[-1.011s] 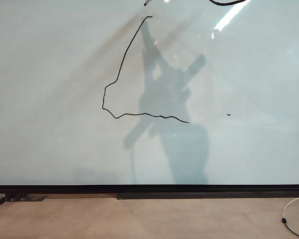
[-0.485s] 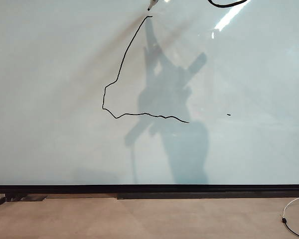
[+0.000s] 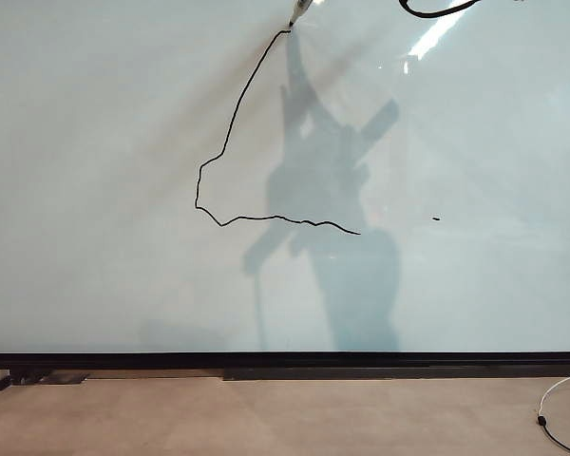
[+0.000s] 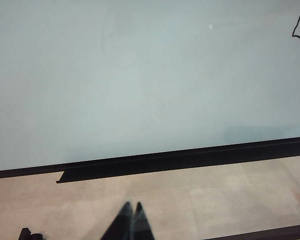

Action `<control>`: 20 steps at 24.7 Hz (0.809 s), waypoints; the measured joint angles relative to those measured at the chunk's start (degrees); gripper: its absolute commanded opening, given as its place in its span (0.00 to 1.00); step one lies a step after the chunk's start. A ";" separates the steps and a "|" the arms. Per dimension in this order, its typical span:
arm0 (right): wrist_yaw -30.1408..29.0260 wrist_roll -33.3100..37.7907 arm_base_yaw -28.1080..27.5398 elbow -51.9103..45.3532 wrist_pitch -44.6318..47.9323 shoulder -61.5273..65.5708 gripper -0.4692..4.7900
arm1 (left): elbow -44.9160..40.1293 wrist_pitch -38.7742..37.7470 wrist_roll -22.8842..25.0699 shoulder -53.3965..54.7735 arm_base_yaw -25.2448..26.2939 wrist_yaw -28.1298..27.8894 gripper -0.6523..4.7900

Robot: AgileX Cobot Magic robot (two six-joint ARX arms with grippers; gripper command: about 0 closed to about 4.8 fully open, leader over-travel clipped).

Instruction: Pick up the pen on the shelf to the right of the whiteboard and draw a triangle.

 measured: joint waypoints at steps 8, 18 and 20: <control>-0.11 0.00 -0.31 0.00 -0.39 -0.02 0.08 | 0.00 0.00 0.00 0.00 0.00 0.00 0.11; 0.48 -0.83 -0.33 -0.63 -1.18 -0.02 0.08 | 0.00 0.00 0.00 0.00 0.00 0.00 0.11; 0.90 -1.07 -0.33 -1.40 -1.07 -0.02 0.08 | 0.00 0.00 0.00 0.00 0.00 0.00 0.11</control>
